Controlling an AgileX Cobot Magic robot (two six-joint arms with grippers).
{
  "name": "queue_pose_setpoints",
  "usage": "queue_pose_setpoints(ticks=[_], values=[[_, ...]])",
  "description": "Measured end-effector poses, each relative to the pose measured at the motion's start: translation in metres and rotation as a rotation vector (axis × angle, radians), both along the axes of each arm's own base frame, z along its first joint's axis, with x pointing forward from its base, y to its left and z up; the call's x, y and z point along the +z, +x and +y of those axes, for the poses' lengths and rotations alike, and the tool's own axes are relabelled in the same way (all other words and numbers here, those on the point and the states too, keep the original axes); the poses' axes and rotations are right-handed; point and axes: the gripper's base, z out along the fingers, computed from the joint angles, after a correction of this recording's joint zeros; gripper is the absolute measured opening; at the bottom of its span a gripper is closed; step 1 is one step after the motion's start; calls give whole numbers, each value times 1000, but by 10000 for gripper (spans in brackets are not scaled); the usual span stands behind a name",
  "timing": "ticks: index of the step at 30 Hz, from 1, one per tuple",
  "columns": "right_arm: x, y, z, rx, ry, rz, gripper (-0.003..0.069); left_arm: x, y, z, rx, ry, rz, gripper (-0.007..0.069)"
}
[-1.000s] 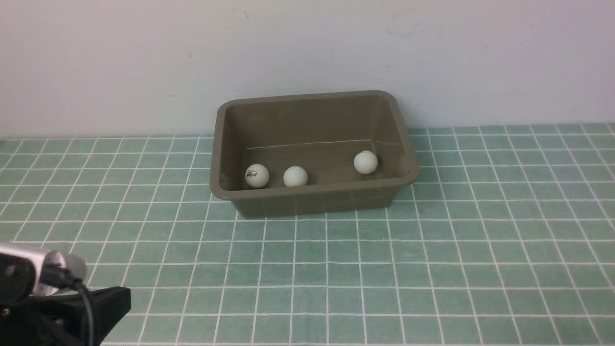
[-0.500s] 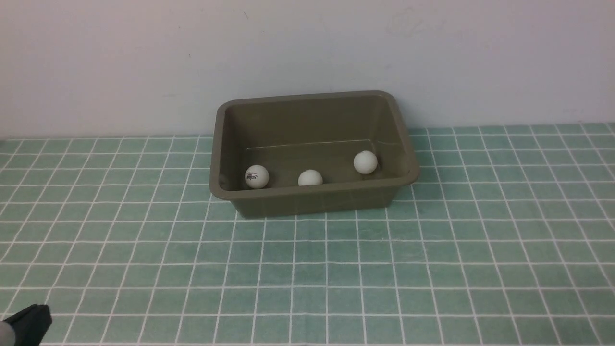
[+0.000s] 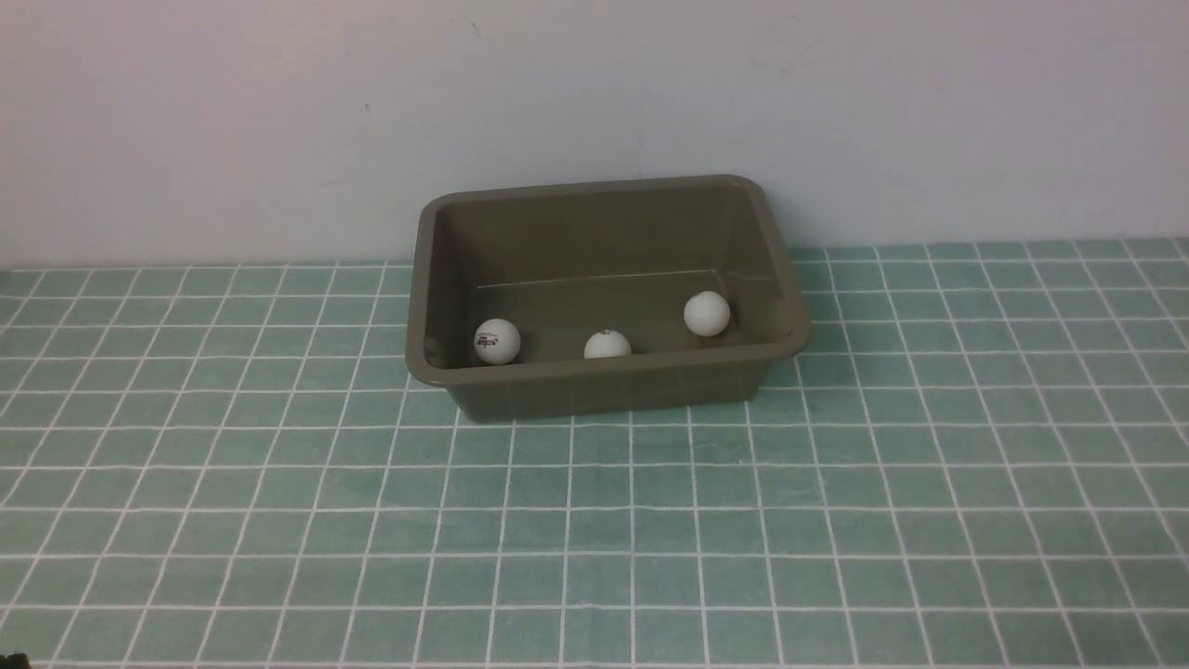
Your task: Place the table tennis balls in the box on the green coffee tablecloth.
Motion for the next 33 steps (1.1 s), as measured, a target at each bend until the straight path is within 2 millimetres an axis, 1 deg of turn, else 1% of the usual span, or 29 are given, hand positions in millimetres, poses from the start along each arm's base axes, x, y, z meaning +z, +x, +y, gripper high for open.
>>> queue_pose_setpoints(ticks=[33], values=[[0,0,0,0,0,0,-17,-2,-1,0,0,6,19,-1]])
